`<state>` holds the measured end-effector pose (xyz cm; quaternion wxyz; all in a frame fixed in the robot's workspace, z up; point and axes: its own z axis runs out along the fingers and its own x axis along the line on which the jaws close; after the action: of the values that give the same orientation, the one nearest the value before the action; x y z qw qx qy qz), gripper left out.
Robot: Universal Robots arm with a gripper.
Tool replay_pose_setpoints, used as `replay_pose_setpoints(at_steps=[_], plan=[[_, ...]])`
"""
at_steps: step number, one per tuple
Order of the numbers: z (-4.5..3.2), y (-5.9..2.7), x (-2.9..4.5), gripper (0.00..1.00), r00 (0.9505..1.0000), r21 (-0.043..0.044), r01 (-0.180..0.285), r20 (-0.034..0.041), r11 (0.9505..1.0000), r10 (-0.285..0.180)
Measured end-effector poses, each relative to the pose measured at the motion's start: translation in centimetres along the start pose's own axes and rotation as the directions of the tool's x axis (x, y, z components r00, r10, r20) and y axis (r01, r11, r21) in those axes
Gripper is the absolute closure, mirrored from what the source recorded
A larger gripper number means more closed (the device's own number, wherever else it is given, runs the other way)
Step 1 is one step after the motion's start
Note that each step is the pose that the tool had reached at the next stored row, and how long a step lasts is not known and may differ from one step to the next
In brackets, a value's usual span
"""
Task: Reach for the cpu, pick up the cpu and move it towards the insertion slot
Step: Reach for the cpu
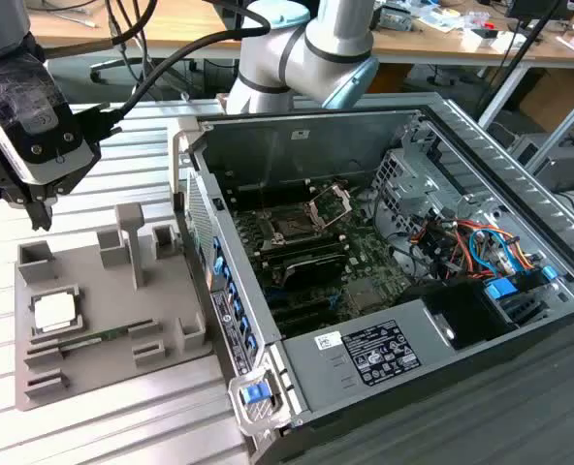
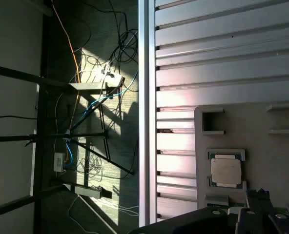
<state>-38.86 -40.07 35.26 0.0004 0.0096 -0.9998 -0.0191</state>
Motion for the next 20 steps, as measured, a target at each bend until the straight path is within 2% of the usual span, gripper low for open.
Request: replay_pose_setpoints(at_steps=[20], plan=[[0.39, -0.01, 0.16, 0.89, 1.0000, 0.0001, 0.000, -0.0001, 1.0000, 0.000]])
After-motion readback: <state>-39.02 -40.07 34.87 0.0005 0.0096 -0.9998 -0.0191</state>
